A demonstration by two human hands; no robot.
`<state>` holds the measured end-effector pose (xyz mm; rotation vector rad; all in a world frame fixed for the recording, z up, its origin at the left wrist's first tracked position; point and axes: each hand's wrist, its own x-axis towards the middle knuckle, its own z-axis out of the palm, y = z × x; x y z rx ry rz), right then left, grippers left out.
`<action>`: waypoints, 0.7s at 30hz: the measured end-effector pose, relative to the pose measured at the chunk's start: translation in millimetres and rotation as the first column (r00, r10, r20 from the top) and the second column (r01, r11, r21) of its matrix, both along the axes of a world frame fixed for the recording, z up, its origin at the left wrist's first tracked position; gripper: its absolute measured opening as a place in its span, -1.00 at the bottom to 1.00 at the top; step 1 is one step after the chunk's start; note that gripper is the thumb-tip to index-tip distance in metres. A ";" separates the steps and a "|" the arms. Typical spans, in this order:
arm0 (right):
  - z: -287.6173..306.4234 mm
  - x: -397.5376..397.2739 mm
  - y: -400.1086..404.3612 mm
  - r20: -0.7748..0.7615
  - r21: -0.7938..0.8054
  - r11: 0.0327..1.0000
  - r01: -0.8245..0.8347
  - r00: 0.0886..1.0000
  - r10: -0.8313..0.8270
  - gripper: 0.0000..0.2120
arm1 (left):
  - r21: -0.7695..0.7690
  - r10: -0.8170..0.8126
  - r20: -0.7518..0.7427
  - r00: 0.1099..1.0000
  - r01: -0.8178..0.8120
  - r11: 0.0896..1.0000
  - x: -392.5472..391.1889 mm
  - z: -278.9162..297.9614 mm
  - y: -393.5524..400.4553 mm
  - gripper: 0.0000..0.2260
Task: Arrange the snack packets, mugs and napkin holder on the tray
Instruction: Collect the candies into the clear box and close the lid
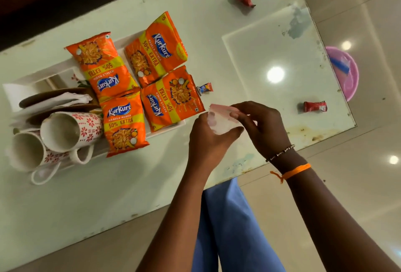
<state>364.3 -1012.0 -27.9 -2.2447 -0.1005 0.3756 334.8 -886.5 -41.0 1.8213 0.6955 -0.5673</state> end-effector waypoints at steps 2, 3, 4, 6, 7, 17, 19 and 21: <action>-5.9 -3.6 5.8 -0.083 0.099 0.994 0.049 0.996 -0.041 -0.81 | 0.016 -0.003 -0.010 1.000 0.003 1.000 -5.2 -2.0 7.5 -0.39; -9.8 -3.5 6.2 -0.127 0.144 0.985 0.090 0.989 -0.072 -0.84 | 0.013 -0.011 -0.015 1.000 0.011 1.000 -8.1 -3.0 11.1 -0.38; -13.6 -2.4 6.2 -0.151 0.162 0.977 0.137 0.982 -0.113 -0.86 | 0.006 -0.029 -0.019 0.999 0.029 1.000 -12.8 -3.6 15.2 -0.38; -22.7 5.0 2.4 -0.159 0.125 0.963 0.237 0.963 -0.216 -0.84 | -0.016 -0.088 -0.024 0.996 0.088 0.996 -24.3 -2.5 22.2 -0.35; -28.5 9.9 0.4 -0.151 0.078 0.960 0.270 0.955 -0.256 -0.81 | -0.042 -0.101 -0.029 0.994 0.099 0.994 -31.3 -2.0 24.8 -0.33; -63.6 58.6 19.0 0.041 -0.292 0.946 0.140 0.990 -0.133 -0.77 | -0.064 -0.045 0.034 0.998 0.047 0.997 -61.0 6.3 51.6 -0.33; -62.9 66.1 38.4 0.009 -0.252 0.965 -0.067 0.997 0.072 -0.70 | -0.054 -0.043 0.055 0.998 0.046 0.997 -57.0 7.4 53.6 -0.31; -65.9 70.7 50.1 -0.080 -0.336 0.902 -0.270 0.963 0.258 -0.64 | -0.047 -0.046 0.082 0.996 0.050 0.998 -51.1 8.1 52.7 -0.28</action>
